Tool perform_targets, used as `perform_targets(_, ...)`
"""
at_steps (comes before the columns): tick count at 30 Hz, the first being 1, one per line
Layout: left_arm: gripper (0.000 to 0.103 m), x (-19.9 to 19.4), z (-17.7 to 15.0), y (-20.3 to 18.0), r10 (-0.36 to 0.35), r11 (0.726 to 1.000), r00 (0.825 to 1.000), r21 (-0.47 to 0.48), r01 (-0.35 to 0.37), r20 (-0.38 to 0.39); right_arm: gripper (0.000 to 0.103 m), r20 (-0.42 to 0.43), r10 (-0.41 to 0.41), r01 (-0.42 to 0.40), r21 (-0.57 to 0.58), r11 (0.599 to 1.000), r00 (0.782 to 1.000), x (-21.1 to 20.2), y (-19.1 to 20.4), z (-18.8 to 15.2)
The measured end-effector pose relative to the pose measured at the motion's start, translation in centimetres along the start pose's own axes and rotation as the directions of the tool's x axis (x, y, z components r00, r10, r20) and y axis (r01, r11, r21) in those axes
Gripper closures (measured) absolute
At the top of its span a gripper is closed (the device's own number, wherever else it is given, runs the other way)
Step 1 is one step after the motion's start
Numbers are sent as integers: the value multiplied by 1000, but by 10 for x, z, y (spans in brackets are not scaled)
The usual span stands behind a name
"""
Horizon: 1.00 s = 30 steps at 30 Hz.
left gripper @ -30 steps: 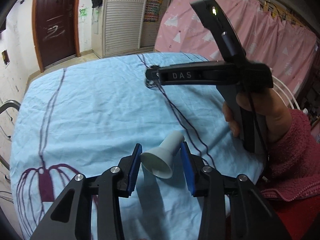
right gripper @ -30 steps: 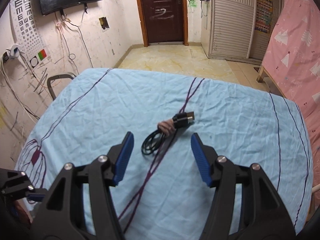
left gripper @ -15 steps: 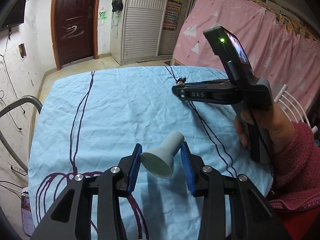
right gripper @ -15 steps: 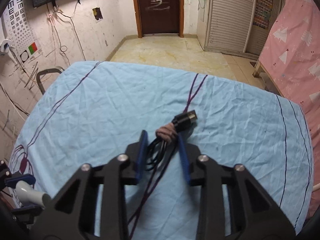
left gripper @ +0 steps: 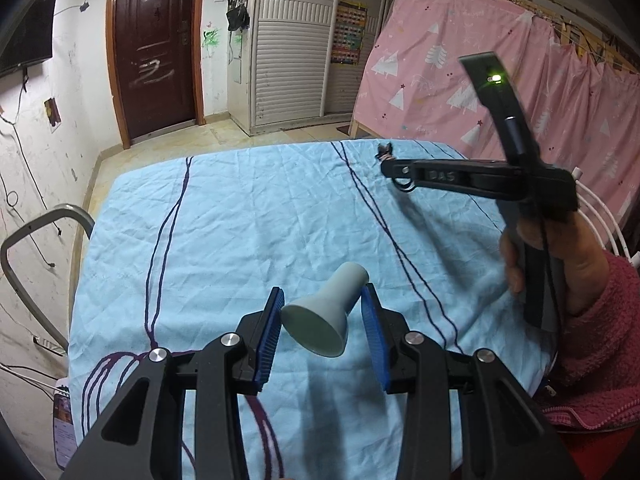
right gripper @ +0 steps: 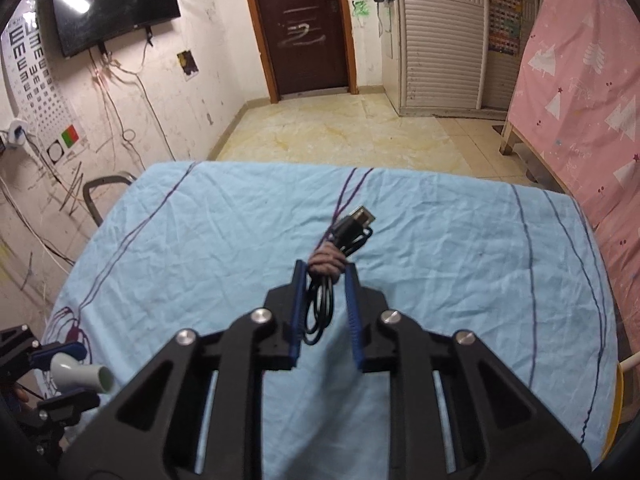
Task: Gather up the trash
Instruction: 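Carry both items to the yellow bucket and open the right gripper over it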
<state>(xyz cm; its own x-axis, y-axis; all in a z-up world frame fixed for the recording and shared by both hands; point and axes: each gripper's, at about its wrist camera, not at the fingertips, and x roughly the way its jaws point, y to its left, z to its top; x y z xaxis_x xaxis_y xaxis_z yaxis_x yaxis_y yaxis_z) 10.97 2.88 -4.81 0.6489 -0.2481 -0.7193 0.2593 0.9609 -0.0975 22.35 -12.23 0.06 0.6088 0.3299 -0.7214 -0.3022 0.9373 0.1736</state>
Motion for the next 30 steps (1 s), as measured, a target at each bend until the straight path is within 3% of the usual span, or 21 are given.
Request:
perform_targets(13, 72, 7, 28, -52, -24, 997, 1000, 78, 24, -3, 85, 135, -46, 29, 131, 991, 990, -65, -68, -20)
perform_targets(21, 72, 20, 54, -101, -63, 990, 998, 128, 62, -1, 85, 195, -130, 82, 240, 967, 972, -105, -132, -46)
perform_targets(30, 72, 38, 76, -168, -119, 970, 993, 213, 119, -13, 85, 203, -237, 159, 340, 927, 950, -141, -196, -83)
